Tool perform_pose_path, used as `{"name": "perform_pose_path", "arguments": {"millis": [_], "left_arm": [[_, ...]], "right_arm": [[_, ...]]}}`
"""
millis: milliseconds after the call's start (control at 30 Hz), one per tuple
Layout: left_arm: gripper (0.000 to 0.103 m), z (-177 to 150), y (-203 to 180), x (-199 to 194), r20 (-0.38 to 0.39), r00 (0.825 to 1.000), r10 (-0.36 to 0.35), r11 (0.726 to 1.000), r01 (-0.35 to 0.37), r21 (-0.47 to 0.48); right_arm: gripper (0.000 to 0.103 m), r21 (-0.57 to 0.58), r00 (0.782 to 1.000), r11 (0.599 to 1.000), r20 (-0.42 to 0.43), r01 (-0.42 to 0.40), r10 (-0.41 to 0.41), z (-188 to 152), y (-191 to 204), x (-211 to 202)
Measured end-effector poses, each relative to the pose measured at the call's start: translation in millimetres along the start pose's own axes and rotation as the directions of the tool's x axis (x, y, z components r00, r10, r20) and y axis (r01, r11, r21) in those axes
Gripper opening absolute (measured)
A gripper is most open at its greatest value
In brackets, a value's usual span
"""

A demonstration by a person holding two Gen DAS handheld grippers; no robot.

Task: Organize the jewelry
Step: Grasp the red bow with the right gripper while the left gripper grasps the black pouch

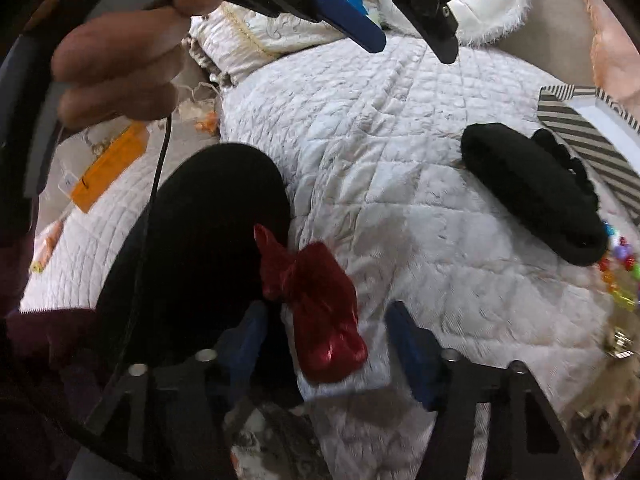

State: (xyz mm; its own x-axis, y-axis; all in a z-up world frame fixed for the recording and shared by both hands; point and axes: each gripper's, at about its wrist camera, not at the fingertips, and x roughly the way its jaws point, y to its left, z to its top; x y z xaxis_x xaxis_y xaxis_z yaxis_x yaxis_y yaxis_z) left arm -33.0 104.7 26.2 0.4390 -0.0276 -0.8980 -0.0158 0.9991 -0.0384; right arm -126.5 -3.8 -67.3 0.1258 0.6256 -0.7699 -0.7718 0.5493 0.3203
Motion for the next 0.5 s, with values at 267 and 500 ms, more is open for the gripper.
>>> {"name": "perform_pose_path", "arguments": {"millis": [267,500], "left_arm": [[0.042,0.0,-6.4,6.1,-0.012,1.0,0.004,1.0,-0.004,0.022],[0.042,-1.6,-16.4,8.5,-0.027,0.999,-0.031,0.999,0.031,0.006]], "right_arm": [[0.006,0.057,0.999,0.997,0.027,-0.045,0.044,-10.1,-5.7,-6.1],[0.006,0.181,0.987,0.983,0.153,0.03,-0.058,-18.6,-45.3,-90.2]]}}
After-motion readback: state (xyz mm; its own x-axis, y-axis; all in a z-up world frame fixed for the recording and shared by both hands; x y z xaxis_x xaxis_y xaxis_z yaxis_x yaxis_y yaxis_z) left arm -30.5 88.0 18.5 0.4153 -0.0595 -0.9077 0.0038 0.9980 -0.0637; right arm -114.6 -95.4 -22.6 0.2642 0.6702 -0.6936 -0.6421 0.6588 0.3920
